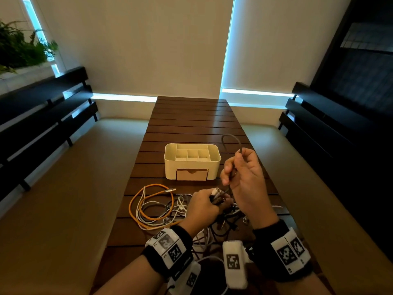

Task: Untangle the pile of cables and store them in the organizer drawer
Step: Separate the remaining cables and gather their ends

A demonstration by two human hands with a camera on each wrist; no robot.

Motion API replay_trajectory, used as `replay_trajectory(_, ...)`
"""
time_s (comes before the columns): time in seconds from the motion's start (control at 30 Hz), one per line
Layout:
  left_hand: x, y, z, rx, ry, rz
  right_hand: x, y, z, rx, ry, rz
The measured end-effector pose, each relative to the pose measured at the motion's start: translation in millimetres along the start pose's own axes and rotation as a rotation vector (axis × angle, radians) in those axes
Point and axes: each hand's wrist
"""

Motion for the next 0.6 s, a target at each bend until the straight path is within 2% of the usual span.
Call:
replay_trajectory(0.07, 0, -1, 0, -0.062, 0.017, -0.037, -3, 3, -9, -0.081, -0.065, 0.013)
replay_trajectory(0.13, 2, -1, -3, -0.176, 0.039, -0.099, -6, 12, -26, -0.441, -0.200, 0.061)
replay_trajectory(0.2, 3, 1, -9, -0.234, 0.044, -0.101, -9, 22, -42, -0.844, -0.399, 0.198)
replay_trajectory(0.23, 4, 1, -11, -0.241, 0.041, -0.095, -9, 27, -49, -0.947, -0.472, 0.258)
replay_trajectory(0.3, 4, 1, -15, -0.274, 0.060, -0.103, -10, 32, -58, -0.966, -0.541, 0.327)
replay_trajectory(0.37, 5, 1, -19, -0.348, 0.112, -0.119, -13, 36, -68, -0.998, -0.506, 0.318)
replay_trajectory(0.47, 6, 3, -27, -0.529, 0.168, -0.146, -18, 43, -77, -1.134, -0.317, 0.282)
replay_trajectory(0.5, 6, 6, -29, -0.593, 0.174, -0.160, -19, 44, -79, -1.167, -0.302, 0.301)
replay_trajectory(0.6, 2, 8, -28, -0.663, 0.178, -0.169, -18, 47, -84, -1.186, -0.380, 0.452)
Point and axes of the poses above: each hand's wrist, its own x-axis towards the middle knuckle, its own z-axis out of the palm, y = z × x, and after that the axes turned 13 degrees about -z, right-handed
